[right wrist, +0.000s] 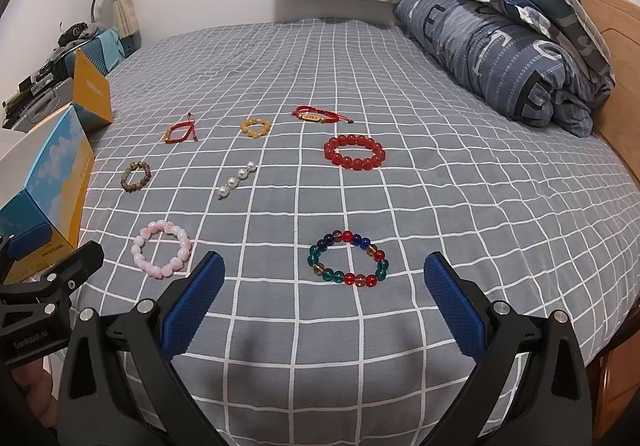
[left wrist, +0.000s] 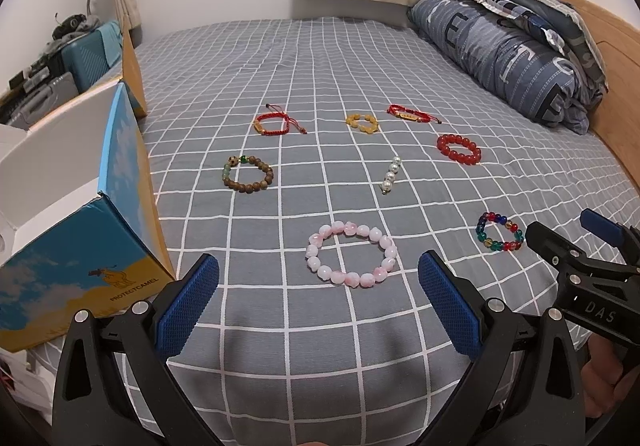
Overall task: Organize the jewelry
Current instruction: 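Grasp the brown wooden bead bracelet with left tool while right tool grasps pearl strand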
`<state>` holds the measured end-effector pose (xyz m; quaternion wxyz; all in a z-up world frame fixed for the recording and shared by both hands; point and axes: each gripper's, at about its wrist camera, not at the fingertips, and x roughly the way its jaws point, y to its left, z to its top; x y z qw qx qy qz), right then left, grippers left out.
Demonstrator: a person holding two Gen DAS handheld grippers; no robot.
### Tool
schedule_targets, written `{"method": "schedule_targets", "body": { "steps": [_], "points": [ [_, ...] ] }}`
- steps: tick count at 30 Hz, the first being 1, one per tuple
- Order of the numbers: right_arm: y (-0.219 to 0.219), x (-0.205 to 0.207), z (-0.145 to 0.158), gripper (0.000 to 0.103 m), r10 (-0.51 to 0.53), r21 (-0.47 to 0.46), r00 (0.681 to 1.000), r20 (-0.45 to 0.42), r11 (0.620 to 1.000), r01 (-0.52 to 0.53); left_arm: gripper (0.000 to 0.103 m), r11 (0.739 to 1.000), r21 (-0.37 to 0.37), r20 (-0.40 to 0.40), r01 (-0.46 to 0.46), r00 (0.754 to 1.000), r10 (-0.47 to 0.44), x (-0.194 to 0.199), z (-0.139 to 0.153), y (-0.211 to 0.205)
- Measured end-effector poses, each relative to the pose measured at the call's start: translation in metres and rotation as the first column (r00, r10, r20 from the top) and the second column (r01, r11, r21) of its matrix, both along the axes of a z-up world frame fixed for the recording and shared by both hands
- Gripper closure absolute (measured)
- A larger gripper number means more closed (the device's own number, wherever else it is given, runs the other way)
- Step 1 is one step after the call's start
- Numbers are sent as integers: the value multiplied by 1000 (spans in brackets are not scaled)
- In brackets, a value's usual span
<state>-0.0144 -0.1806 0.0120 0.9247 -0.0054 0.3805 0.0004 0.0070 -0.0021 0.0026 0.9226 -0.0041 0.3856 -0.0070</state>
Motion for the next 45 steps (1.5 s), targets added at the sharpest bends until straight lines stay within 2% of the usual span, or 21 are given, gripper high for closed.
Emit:
{"method": "schedule_targets", "body": {
  "steps": [8, 15, 19, 27, 31, 38, 40, 41, 42, 43, 45],
  "points": [
    [5, 13, 11, 7, 21, -24, 1000, 18, 999, -21, 6, 1000, 8, 0, -9, 1000, 9, 20, 8, 4],
    [20, 53, 23, 7, 70, -56, 997, 12, 996, -69, 6, 998, -27, -14, -63, 998, 63, 86, 33, 26],
    [39, 83, 23, 7, 112, -60, 994, -17, 992, -112, 6, 993, -12, -41, -113, 993, 113, 128, 35, 38],
    [66, 142, 5, 7, 155, -37, 981, -116, 986, -160, 6, 985, 26, -155, -172, 973, 173, 178, -2, 49],
    [71, 161, -10, 8, 160, -23, 973, -168, 986, -166, 6, 979, 24, -201, -202, 958, 203, 185, -21, 61],
    [81, 183, -39, 18, 167, 14, 950, -266, 986, -169, 6, 972, 4, -267, -235, 936, 228, 190, -54, 77],
    [84, 186, -46, 20, 170, 20, 944, -284, 985, -172, 11, 972, -3, -286, -235, 932, 224, 191, -60, 78],
    [84, 187, -49, 23, 172, 25, 941, -292, 985, -172, 17, 973, -9, -304, -229, 928, 215, 192, -66, 78],
    [85, 188, -51, 26, 172, 32, 938, -300, 985, -171, 17, 974, -10, -311, -227, 927, 212, 192, -68, 78],
    [85, 189, -55, 31, 172, 44, 933, -315, 985, -167, 18, 974, -9, -308, -228, 927, 214, 192, -69, 79],
    [85, 191, -62, 39, 176, 72, 921, -348, 984, -160, 26, 972, -23, -306, -233, 927, 215, 192, -69, 81]
  ]
}}
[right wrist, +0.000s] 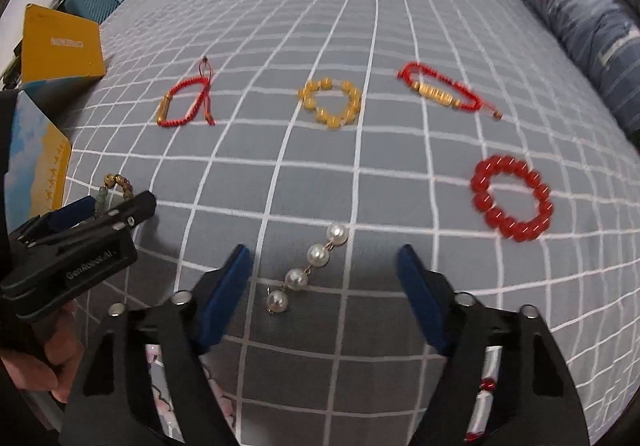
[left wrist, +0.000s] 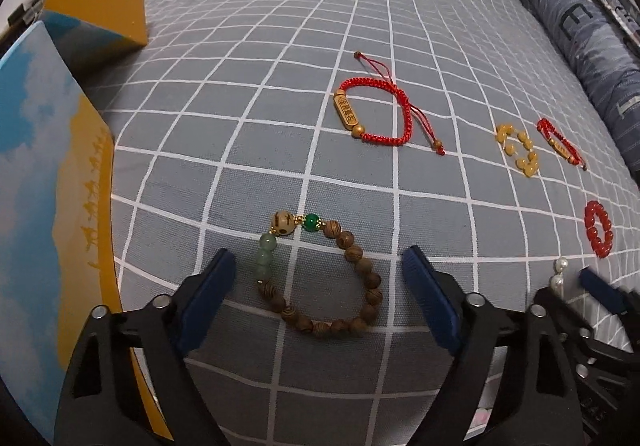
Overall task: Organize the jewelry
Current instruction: 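Grasp the brown wooden bead bracelet with left tool while right tool grasps pearl strand, then carry both held bracelets over the white box and open both tools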
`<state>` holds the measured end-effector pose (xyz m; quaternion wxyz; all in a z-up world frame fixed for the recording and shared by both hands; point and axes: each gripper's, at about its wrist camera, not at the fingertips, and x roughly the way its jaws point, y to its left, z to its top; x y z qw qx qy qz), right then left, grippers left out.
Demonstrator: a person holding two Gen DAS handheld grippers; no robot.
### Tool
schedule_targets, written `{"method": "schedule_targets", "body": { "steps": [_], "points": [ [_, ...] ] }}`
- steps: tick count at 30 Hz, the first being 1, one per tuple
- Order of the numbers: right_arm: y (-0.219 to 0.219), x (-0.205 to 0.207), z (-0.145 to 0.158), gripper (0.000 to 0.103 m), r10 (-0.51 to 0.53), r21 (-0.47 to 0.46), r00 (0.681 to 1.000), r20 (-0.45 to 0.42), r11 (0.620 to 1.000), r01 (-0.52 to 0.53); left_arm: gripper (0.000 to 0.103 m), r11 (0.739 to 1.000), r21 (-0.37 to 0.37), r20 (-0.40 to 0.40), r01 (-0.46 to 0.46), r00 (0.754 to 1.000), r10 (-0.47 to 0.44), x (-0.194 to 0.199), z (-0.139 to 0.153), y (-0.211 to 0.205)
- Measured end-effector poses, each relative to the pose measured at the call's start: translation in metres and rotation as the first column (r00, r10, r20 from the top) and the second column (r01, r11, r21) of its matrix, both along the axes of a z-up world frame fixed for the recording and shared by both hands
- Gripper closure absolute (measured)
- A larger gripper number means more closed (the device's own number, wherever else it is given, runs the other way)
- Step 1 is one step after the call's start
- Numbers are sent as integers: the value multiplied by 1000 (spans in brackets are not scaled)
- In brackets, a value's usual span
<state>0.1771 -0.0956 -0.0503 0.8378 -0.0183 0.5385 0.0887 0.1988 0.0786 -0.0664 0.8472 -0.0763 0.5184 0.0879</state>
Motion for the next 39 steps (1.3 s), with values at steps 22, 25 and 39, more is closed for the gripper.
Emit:
{"method": "schedule_targets", "body": {
  "steps": [22, 25, 39],
  "points": [
    [-2, -10, 16, 91, -21, 15, 1000, 11, 1000, 21, 96, 996, -25, -2, 82, 997, -82, -26, 25, -15],
    [-3, -12, 21, 91, -30, 19, 999, 23, 999, 30, 96, 996, -25, 3, 87, 996, -87, -31, 31, -16],
    [-3, -21, 39, 91, -30, 17, 997, 72, 999, 29, 96, 993, 15, 44, 118, 992, -118, -47, 55, -14]
  ]
}}
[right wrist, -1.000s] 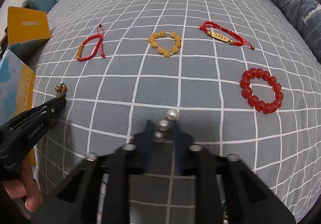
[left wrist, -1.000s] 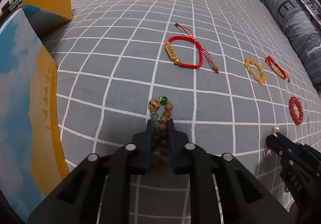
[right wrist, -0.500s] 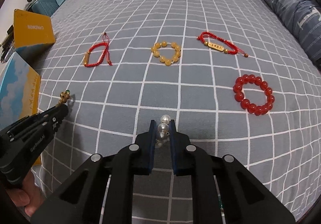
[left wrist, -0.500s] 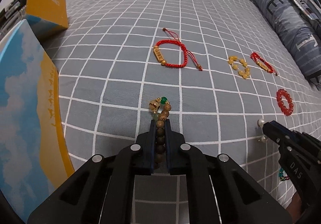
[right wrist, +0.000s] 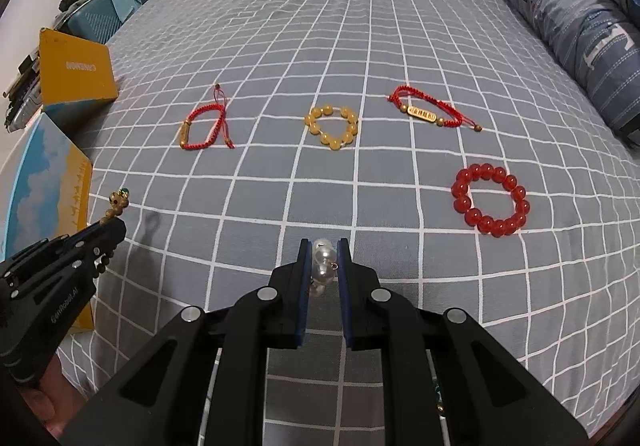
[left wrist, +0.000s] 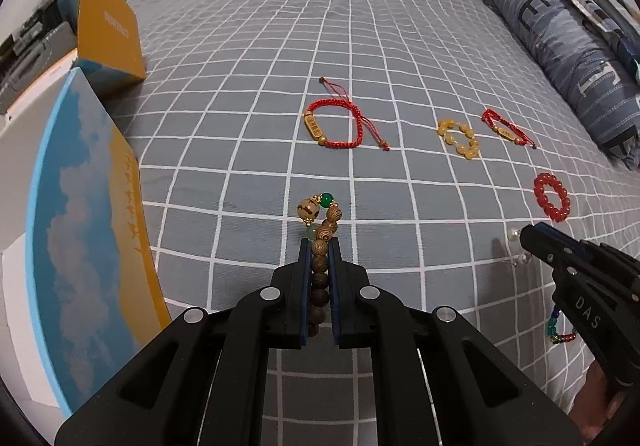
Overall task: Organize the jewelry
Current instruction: 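Carry both held bracelets over the white box and open both tools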
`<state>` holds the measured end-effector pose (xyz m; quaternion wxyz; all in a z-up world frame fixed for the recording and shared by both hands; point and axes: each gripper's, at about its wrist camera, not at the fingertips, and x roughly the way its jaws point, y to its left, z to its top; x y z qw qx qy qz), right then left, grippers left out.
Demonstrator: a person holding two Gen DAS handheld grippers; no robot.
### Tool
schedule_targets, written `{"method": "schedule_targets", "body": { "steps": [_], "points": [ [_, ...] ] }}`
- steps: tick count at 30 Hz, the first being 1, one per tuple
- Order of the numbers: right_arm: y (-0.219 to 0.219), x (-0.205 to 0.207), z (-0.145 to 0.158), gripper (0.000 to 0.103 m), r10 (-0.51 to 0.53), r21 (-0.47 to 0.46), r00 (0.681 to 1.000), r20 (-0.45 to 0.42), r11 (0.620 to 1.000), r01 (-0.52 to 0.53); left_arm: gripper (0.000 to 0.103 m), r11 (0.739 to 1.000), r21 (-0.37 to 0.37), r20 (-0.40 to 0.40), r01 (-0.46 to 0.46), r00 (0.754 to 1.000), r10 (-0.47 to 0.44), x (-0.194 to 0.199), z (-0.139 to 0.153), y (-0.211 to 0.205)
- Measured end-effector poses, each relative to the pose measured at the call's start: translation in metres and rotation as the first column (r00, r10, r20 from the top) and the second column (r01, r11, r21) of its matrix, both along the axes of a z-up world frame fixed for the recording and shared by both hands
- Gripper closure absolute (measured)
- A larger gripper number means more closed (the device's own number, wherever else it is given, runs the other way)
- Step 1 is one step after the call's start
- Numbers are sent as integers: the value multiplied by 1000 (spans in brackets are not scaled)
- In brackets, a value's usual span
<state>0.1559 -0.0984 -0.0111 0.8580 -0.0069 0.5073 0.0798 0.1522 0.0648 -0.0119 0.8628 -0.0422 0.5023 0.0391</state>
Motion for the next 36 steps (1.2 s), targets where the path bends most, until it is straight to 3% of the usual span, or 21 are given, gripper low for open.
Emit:
{"method": "schedule_targets", "body": {
  "steps": [11, 20, 29, 36],
  "points": [
    [6, -6, 38, 91, 24, 4, 997, 71, 1000, -24, 96, 1000, 8, 68, 7, 998, -8, -13, 39, 1],
    [44, -11, 73, 91, 96, 17, 987, 130, 995, -99, 96, 998, 24, 110, -53, 993, 50, -42, 77, 40],
    [129, -23, 102, 91, 232, 33, 957, 172, 970, -241, 96, 979, 25, 131, -200, 972, 195, -86, 101, 122],
    [218, -53, 113, 91, 371, 50, 909, 192, 921, -387, 96, 947, 17, 130, -319, 940, 315, -124, 102, 186]
  ]
}}
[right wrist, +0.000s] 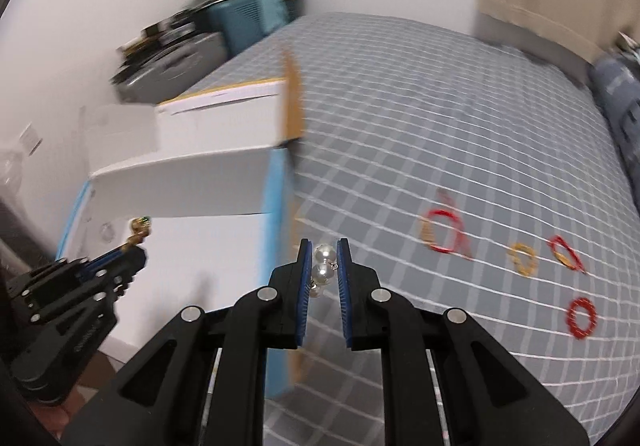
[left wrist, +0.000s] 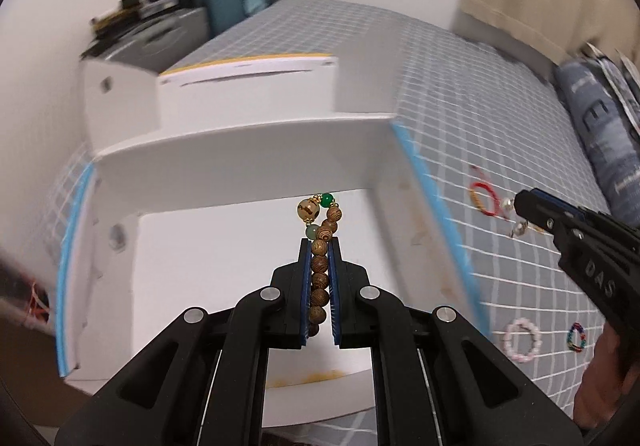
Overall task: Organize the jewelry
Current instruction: 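Carry both held bracelets over the white box and open both tools, then withdraw both tools from the box back toward the bed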
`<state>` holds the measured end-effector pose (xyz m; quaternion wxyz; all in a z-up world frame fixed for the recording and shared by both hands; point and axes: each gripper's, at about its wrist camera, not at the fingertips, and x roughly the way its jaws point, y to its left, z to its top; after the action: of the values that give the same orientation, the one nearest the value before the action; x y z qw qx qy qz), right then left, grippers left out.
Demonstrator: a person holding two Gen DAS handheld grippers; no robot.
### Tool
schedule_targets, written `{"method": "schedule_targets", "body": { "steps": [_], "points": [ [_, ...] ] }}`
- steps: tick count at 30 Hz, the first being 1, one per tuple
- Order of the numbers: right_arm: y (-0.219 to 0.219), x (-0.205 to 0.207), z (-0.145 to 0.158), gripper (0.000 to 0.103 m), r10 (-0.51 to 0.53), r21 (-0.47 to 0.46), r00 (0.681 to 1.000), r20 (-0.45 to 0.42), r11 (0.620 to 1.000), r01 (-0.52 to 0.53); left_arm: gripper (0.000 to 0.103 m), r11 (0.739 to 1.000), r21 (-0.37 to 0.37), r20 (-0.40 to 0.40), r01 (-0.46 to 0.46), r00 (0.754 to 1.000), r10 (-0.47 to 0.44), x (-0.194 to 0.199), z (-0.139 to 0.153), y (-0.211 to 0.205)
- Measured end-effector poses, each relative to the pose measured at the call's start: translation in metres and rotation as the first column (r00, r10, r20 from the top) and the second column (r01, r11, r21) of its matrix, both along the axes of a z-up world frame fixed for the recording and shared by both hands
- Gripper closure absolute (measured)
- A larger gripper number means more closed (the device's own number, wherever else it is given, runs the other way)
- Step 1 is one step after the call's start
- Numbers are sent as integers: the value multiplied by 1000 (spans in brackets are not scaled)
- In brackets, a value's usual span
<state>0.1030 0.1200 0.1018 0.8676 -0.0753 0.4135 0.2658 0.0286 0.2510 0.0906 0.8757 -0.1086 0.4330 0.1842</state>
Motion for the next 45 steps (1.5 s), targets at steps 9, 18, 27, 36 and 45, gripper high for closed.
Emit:
{"method": "schedule_targets", "body": {
  "steps": [9, 18, 27, 36, 45],
  "points": [
    [81, -34, -18, 91, 116, -37, 993, -29, 992, -117, 96, 995, -3, -43, -99, 994, 99, -31, -18, 53],
    [112, -33, -62, 91, 84, -115, 988, -127, 988, -99, 96, 990, -53, -114, -134, 985, 127, -43, -49, 85],
    [127, -36, -86, 91, 56, -171, 978, -200, 981, -91, 96, 985, -84, -162, -148, 978, 133, -47, -70, 94],
    [131, -36, -84, 78, 71, -176, 978, -196, 979, -106, 91, 985, -64, -200, -161, 969, 145, -43, -69, 93],
    [118, -50, -45, 22, 93, -113, 993, -76, 988, -101, 37, 983, -7, -121, -183, 976, 181, -56, -43, 91]
  ]
}}
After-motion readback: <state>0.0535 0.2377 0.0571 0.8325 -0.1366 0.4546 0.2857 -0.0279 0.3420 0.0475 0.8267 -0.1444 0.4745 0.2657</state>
